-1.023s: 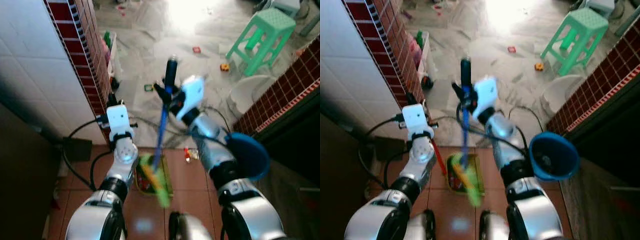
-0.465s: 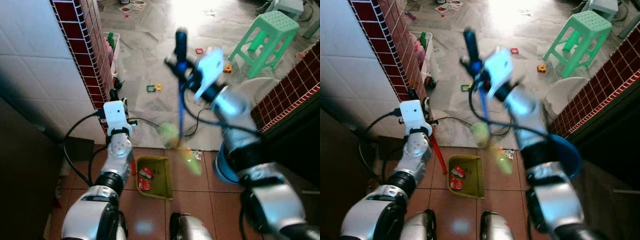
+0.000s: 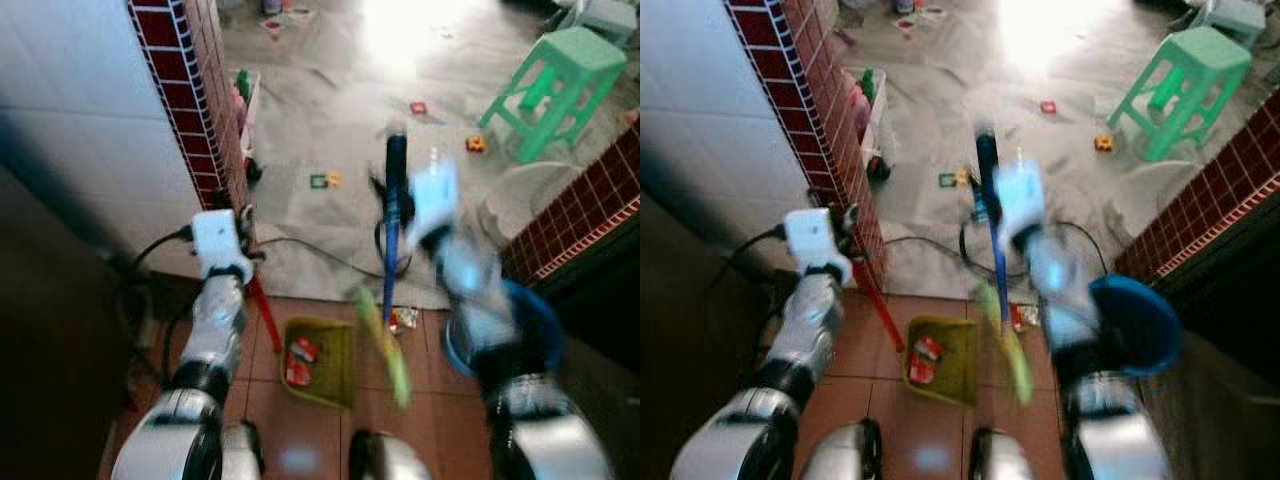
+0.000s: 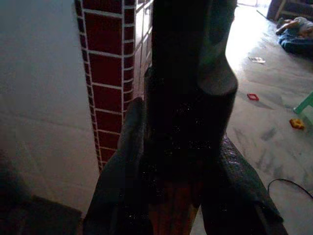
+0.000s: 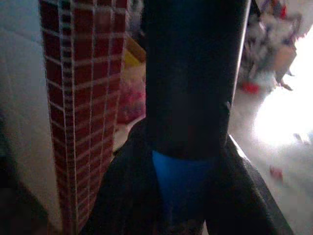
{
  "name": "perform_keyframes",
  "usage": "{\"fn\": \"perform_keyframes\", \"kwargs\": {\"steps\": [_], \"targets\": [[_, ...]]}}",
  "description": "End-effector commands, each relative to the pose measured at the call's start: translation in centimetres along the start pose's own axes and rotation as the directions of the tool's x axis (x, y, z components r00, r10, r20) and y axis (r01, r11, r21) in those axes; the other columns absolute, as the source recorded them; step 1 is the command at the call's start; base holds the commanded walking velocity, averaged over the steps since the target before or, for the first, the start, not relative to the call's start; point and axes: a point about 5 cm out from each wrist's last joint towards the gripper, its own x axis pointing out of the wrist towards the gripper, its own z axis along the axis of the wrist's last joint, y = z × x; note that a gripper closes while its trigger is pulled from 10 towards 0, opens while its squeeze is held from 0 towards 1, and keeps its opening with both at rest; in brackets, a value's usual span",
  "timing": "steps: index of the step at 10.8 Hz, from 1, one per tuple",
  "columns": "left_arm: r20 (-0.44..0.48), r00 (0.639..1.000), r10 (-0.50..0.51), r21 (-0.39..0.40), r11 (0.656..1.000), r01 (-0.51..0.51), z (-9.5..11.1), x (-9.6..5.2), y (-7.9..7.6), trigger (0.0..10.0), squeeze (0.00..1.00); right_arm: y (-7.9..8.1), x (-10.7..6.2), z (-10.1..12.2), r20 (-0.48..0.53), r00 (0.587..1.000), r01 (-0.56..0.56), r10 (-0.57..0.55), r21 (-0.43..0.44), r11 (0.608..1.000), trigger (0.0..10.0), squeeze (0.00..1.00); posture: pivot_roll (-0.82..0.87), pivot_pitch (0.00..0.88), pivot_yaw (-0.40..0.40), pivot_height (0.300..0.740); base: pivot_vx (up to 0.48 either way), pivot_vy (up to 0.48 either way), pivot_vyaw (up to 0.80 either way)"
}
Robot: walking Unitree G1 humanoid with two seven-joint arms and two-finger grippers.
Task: Sweep floor
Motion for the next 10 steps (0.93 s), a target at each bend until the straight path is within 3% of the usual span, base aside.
{"fn": "perform_keyframes", "kwargs": {"steps": [1,2,4,5,7,10], "targets": [[0.037,0.999,-0.039,0.027,0.999,0.038,0.8,-0.4,-0.3,10.0,0.00,-0.9,0.1,1.4,0.057,0.990,0.128,-0.130,0.025,0.991,10.0,0.00,-0.02,0.037,0.015,0.740,0.000,0.000,0.00],[0.043,0.997,-0.061,0.037,0.998,0.059,0.9,-0.9,-0.3,10.0,0.00,-1.1,-0.5,1.0,0.046,0.979,0.198,-0.200,0.040,0.979,10.0,0.00,-0.02,0.029,0.011,0.740,0.000,0.000,0.00],[0.030,0.988,-0.149,0.071,0.987,0.146,1.0,-2.8,-0.4,10.0,0.00,-1.8,-3.3,-0.5,0.026,0.925,0.378,-0.378,-0.009,0.926,10.0,0.00,-0.02,0.014,0.014,0.740,0.000,0.000,0.00],[0.039,0.987,-0.157,0.108,0.982,0.152,1.4,-3.3,-0.1,10.0,0.00,-2.3,-4.1,-1.0,-0.006,0.899,0.438,-0.438,0.030,0.898,10.0,0.00,-0.01,0.010,0.024,0.740,0.000,0.000,0.00],[0.030,0.987,-0.160,0.120,0.980,0.156,2.1,-3.7,0.1,10.0,0.00,-2.4,-4.5,-1.1,-0.026,0.886,0.464,-0.463,0.040,0.885,10.0,0.00,-0.01,0.013,-0.007,0.740,0.000,0.000,0.00],[0.037,0.980,-0.197,0.093,0.977,0.193,2.8,-4.4,-1.0,10.0,0.00,-1.6,-4.4,-1.5,-0.051,0.898,0.439,-0.436,0.061,0.897,10.0,0.00,0.01,0.023,-0.020,0.740,0.000,0.000,-0.80]]}}
